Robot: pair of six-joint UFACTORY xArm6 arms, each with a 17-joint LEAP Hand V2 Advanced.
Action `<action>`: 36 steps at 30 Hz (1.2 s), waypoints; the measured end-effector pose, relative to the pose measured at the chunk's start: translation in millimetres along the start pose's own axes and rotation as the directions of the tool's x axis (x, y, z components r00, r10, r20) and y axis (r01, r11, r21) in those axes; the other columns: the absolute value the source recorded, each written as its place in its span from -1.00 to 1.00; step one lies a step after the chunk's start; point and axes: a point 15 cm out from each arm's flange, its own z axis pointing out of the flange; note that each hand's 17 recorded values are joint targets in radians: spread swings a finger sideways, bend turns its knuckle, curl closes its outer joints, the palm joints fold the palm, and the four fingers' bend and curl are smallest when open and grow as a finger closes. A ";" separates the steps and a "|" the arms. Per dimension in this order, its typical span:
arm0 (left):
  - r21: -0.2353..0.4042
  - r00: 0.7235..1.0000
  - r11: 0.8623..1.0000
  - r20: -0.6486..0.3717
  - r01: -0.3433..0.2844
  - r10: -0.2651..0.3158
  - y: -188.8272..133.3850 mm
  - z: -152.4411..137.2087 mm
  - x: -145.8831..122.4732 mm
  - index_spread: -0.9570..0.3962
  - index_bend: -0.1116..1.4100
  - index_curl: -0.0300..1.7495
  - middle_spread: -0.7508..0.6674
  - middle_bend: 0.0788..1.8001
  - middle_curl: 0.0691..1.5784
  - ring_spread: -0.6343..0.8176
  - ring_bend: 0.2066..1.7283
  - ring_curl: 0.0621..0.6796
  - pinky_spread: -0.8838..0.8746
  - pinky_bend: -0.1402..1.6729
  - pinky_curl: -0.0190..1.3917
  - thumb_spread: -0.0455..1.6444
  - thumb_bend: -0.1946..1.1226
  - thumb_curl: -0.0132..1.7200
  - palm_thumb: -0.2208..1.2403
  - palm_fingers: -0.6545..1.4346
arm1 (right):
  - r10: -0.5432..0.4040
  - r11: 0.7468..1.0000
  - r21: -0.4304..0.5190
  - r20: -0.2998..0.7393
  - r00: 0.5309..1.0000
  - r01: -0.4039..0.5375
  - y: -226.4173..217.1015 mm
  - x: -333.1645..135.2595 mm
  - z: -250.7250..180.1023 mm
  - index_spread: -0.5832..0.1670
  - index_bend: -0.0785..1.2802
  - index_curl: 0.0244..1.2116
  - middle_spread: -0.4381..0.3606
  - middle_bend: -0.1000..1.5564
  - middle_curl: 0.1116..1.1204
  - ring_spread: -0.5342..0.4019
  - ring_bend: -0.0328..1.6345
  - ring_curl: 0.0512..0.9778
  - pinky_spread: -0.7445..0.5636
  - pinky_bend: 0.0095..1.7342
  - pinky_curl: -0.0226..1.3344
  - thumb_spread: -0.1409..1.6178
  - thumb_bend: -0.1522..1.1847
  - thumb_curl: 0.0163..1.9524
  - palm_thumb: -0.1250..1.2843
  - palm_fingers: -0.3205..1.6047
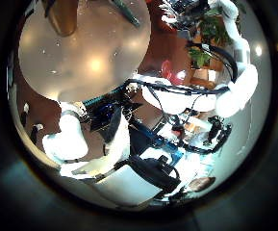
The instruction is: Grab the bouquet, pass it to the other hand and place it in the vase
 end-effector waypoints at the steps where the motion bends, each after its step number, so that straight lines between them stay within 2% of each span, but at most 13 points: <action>1: -0.002 1.000 1.000 0.000 -0.001 0.001 0.1 0.6 0.0 0.50 -0.63 -0.60 0.68 -0.86 -0.66 0.67 -0.63 -0.55 0.63 -0.63 -0.53 0.32 -0.74 -0.61 -0.21 -0.30 | 0.007 1.000 -0.009 0.003 1.000 -0.007 -6.8 1.6 5.8 0.09 -0.62 -0.56 -0.06 -0.21 -0.25 -0.16 0.16 -0.32 0.22 -0.12 -0.54 0.35 -0.79 -0.58 0.08 -0.40; 9: -0.011 1.000 1.000 -0.004 -0.013 0.013 -0.8 5.3 0.2 0.50 -0.63 -0.60 0.68 -0.87 -0.66 0.67 -0.63 -0.55 0.62 -0.63 -0.53 0.33 -0.74 -0.61 -0.21 -0.30 | 0.017 0.996 -0.087 0.014 1.000 -0.016 -48.8 8.2 32.0 0.19 -0.64 -0.52 -0.01 -0.29 -0.27 -0.13 0.11 -0.33 0.22 -0.01 -0.53 0.28 -0.78 -0.51 0.32 -0.52; 17: -0.015 1.000 1.000 -0.005 -0.009 0.009 -4.1 6.4 -0.9 0.50 -0.63 -0.60 0.68 -0.87 -0.66 0.67 -0.63 -0.55 0.62 -0.63 -0.53 0.33 -0.74 -0.61 -0.22 -0.30 | -0.006 0.994 -0.112 -0.005 1.000 0.006 -67.3 -2.1 42.8 0.23 -0.65 -0.52 0.05 -0.35 -0.28 -0.11 0.10 -0.31 0.24 0.08 -0.54 0.24 -0.80 -0.47 0.39 -0.58; 25: -0.019 1.000 1.000 -0.006 -0.008 0.008 -5.1 6.5 -1.9 0.50 -0.63 -0.60 0.68 -0.87 -0.66 0.67 -0.63 -0.55 0.62 -0.63 -0.53 0.33 -0.74 -0.61 -0.22 -0.30 | 0.017 0.991 -0.136 -0.023 1.000 -0.020 -81.6 -8.3 57.7 0.27 -0.63 -0.50 0.09 -0.35 -0.28 -0.09 0.07 -0.31 0.26 0.10 -0.56 0.24 -0.82 -0.46 0.32 -0.57; 31: -0.017 1.000 1.000 -0.006 -0.009 0.009 -6.1 6.9 -4.2 0.50 -0.63 -0.59 0.68 -0.87 -0.66 0.67 -0.63 -0.55 0.62 -0.63 -0.53 0.33 -0.74 -0.61 -0.21 -0.30 | 0.057 0.996 -0.066 -0.041 0.998 -0.060 -109.0 -11.5 65.0 0.31 -0.62 -0.47 0.12 -0.31 -0.26 -0.11 0.09 -0.30 0.25 0.07 -0.60 0.26 -0.82 -0.48 0.23 -0.51; 36: -0.023 1.000 1.000 -0.010 -0.008 0.008 -5.9 8.3 -5.8 0.50 -0.63 -0.59 0.68 -0.87 -0.66 0.67 -0.63 -0.55 0.62 -0.63 -0.53 0.34 -0.74 -0.61 -0.21 -0.30 | 0.076 0.992 -0.101 -0.048 0.996 -0.080 -115.0 -12.6 83.6 0.31 -0.62 -0.45 0.11 -0.29 -0.24 -0.13 0.10 -0.27 0.22 0.04 -0.64 0.28 -0.81 -0.49 0.20 -0.49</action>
